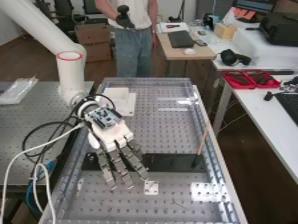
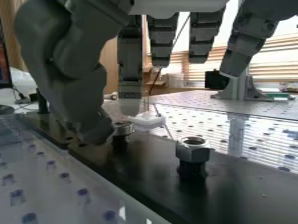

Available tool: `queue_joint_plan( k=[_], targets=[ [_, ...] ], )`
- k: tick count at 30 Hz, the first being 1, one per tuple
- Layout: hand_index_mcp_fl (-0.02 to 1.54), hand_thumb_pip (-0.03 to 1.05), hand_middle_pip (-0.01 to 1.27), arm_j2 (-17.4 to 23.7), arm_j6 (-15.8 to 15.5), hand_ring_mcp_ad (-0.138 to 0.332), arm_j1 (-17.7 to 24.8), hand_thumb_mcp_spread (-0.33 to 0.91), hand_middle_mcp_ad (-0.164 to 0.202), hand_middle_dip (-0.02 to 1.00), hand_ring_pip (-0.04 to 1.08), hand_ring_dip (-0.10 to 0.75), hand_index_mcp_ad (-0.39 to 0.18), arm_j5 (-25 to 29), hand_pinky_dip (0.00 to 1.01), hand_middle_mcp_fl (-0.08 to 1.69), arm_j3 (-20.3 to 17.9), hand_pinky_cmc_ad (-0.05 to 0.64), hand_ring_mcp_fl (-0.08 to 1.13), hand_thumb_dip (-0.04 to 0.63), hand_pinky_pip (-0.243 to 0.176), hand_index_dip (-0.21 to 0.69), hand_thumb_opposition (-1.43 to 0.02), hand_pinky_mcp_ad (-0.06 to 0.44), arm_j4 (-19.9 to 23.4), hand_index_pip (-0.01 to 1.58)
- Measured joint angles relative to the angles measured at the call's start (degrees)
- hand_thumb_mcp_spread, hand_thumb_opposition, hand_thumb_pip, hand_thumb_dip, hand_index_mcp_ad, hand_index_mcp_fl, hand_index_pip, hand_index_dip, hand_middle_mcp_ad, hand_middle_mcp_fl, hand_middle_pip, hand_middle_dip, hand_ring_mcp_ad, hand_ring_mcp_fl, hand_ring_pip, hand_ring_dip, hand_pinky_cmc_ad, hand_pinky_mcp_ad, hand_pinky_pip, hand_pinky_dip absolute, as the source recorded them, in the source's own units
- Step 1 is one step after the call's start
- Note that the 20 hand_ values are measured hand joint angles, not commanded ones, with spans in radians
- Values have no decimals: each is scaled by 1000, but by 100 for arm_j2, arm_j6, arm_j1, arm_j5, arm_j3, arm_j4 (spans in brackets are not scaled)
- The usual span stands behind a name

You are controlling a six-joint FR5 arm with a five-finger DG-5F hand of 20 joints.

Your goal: Grab the bearing and place it in the white container

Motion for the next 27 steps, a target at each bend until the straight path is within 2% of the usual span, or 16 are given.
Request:
queue_joint_plan(
  k=[27],
  targets=[
    [-9,686,127,-74,-9,178,10,361,61,164,87,87,-24,44,316,2,26,379,17,328,-89,208,-869,295,1,1506]
  ],
)
